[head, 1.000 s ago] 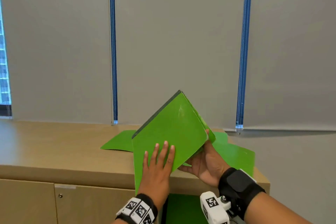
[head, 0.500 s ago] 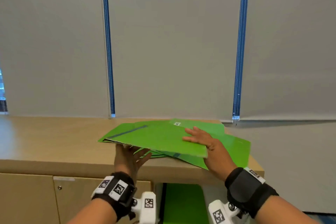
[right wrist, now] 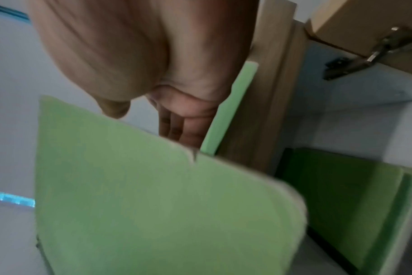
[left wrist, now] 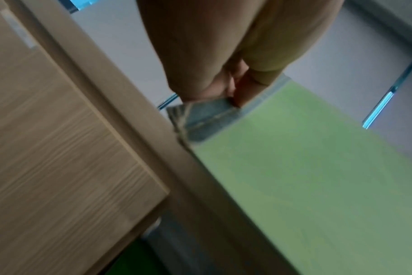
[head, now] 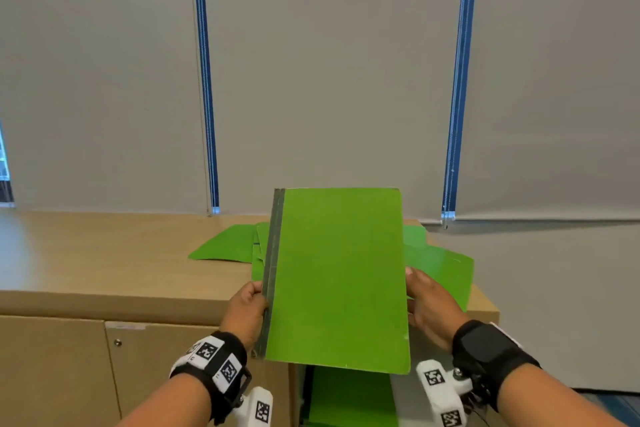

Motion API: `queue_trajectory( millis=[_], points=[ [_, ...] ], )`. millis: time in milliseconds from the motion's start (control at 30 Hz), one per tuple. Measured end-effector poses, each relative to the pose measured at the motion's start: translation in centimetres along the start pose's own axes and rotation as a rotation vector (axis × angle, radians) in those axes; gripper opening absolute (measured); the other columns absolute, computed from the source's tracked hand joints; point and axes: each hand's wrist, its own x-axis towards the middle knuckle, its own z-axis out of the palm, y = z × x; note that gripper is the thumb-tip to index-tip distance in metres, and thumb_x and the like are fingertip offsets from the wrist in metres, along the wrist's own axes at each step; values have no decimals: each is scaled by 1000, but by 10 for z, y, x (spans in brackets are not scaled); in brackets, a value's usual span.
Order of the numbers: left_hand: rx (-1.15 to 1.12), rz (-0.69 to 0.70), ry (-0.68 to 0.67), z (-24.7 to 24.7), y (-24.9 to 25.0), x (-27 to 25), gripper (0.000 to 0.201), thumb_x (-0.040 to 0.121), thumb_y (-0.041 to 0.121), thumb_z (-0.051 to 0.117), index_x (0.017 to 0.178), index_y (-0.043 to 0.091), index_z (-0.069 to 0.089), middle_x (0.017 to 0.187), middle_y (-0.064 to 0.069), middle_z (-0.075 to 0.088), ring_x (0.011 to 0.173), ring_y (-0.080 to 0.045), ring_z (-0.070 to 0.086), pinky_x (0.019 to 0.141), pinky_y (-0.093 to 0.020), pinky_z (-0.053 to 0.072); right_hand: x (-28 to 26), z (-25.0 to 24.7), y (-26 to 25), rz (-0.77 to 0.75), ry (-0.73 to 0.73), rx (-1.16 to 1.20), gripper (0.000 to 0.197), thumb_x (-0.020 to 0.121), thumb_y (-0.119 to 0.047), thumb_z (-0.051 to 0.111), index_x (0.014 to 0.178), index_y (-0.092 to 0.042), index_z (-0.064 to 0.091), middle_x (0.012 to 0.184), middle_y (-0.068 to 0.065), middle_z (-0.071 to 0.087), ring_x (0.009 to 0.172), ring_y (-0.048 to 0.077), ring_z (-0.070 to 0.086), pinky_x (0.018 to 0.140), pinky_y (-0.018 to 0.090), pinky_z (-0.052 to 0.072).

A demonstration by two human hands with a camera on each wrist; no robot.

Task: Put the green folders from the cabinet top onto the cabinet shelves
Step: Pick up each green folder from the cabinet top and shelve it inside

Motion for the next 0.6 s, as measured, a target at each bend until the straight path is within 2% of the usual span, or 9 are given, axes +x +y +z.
queue_trajectory(
  millis=[67, 100, 167, 233, 333, 367, 467, 533, 600],
  points=[
    [79, -18, 64, 7, -19, -5, 19, 93, -4, 39, 90, 5, 55, 83, -14, 63, 70, -24, 56, 61, -34, 46, -4, 9, 16, -6, 39, -117, 36, 95, -41, 52, 123, -21, 59, 118, 4, 69, 112, 28, 64, 102, 54, 45],
    [109, -36, 85, 11, -31, -11, 16, 94, -2, 38, 91, 5, 51, 83, -15, 59, 70, -23, 53, 64, -37, 45, -8, 16, 25, -6, 71, -141, 38, 96, -44, 47, 123, -20, 61, 122, 3, 68, 115, 24, 62, 105, 51, 43],
    [129, -71, 116, 18, -56, -18, 12, 96, 0, 35, 93, 6, 46, 79, -15, 52, 68, -22, 48, 64, -37, 42, -15, 27, 40, 4, 156, -158, 60, 95, -59, 35, 135, -19, 54, 142, -1, 51, 131, 17, 48, 116, 36, 29],
    [148, -97, 169, 22, -79, -24, 15, 97, 4, 34, 93, 13, 44, 78, -11, 51, 70, -23, 49, 68, -38, 43, -26, 37, 50, -46, 245, -172, 62, 99, -54, 28, 141, -11, 45, 143, 0, 46, 136, 15, 40, 108, 22, 23],
    [191, -141, 225, 26, -108, -30, 14, 96, 9, 33, 97, 18, 44, 79, -10, 53, 73, -25, 51, 73, -40, 46, -29, 42, 77, -213, 304, -346, 61, 94, -58, 38, 117, -7, 61, 117, 6, 63, 109, 13, 55, 96, 27, 39],
    [199, -151, 225, 26, -116, -31, 14, 96, 10, 33, 100, 18, 44, 79, -9, 52, 72, -25, 51, 71, -40, 46, -26, 40, 91, -228, 311, -420, 55, 94, -54, 44, 117, -6, 60, 119, 7, 64, 112, 16, 57, 99, 31, 42],
    [233, -157, 210, 25, -135, -35, 15, 96, 11, 34, 104, 18, 44, 81, -8, 51, 71, -23, 49, 71, -40, 47, -24, 31, 121, -180, 259, -487, 33, 96, -31, 53, 120, -9, 57, 123, 8, 63, 115, 21, 58, 102, 35, 44],
    [264, -181, 209, 24, -154, -40, 15, 95, 11, 34, 104, 18, 43, 82, -7, 52, 74, -24, 49, 77, -43, 48, -27, 24, 142, -119, 194, -500, 28, 96, -28, 53, 117, -9, 57, 118, 7, 65, 109, 19, 59, 98, 34, 45],
    [312, -213, 194, 22, -181, -51, 17, 95, 9, 33, 109, 14, 42, 79, -4, 47, 71, -22, 45, 73, -42, 46, -32, 16, 172, -23, 95, -502, 30, 97, -28, 53, 120, -10, 56, 118, 4, 65, 109, 17, 59, 98, 35, 46]
  ],
)
